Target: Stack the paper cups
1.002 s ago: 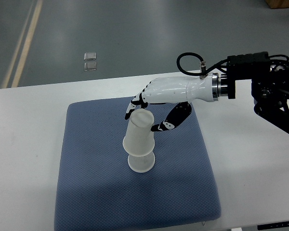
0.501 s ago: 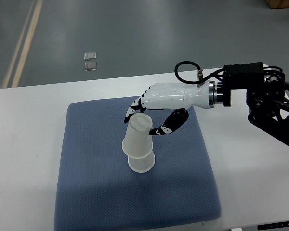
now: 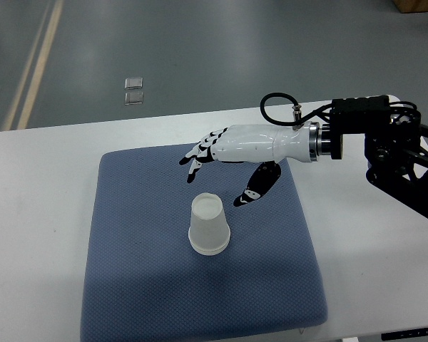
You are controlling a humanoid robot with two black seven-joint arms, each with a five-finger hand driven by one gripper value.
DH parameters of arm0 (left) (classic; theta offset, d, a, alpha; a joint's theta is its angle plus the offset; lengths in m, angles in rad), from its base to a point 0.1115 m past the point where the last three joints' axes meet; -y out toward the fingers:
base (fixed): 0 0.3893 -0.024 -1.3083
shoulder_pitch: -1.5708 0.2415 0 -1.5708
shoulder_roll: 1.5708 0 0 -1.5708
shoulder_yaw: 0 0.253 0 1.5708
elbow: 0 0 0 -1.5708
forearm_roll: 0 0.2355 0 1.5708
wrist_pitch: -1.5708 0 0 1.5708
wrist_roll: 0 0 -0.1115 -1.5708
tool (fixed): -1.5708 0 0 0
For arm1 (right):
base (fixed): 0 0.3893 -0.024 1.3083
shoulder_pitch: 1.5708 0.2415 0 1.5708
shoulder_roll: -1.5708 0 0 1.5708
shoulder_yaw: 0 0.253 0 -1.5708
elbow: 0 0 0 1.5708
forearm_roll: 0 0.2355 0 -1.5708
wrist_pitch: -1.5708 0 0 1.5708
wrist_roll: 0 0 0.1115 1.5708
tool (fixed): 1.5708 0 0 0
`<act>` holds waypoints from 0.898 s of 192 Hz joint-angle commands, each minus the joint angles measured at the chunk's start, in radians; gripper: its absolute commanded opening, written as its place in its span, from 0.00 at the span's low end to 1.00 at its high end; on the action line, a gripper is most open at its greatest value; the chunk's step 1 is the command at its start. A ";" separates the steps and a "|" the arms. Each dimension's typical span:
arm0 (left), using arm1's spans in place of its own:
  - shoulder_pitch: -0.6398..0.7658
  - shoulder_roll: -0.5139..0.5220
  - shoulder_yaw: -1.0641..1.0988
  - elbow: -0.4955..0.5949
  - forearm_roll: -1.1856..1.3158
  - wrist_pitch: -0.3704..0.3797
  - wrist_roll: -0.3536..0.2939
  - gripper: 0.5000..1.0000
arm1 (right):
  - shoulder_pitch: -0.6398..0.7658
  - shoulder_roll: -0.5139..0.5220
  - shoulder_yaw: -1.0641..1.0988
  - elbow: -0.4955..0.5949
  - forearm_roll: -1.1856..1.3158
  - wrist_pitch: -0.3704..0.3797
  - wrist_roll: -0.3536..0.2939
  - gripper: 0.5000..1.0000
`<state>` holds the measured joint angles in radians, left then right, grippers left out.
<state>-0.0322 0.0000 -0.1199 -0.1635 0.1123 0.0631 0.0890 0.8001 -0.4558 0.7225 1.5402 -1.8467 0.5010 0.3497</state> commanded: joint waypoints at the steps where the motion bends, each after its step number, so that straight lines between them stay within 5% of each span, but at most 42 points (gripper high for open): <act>1: 0.000 0.000 0.000 -0.001 0.000 0.000 0.000 1.00 | -0.002 -0.001 0.017 -0.012 0.009 -0.002 0.000 0.83; 46: 0.000 0.000 0.000 0.001 0.000 0.000 0.000 1.00 | -0.047 0.072 0.161 -0.170 0.083 -0.068 -0.008 0.82; 79: 0.000 0.000 0.000 -0.001 0.000 0.000 0.000 1.00 | -0.122 0.192 0.365 -0.333 0.285 -0.088 -0.163 0.82; 118: 0.000 0.000 0.000 -0.001 0.001 0.000 0.000 1.00 | -0.171 0.272 0.446 -0.480 0.567 -0.306 -0.305 0.82; 172: 0.000 0.000 0.000 0.001 0.000 0.000 0.000 1.00 | -0.214 0.312 0.443 -0.517 0.857 -0.504 -0.436 0.82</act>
<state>-0.0322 0.0000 -0.1198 -0.1635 0.1123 0.0630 0.0890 0.5984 -0.1586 1.1673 1.0297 -1.0779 0.0770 -0.0515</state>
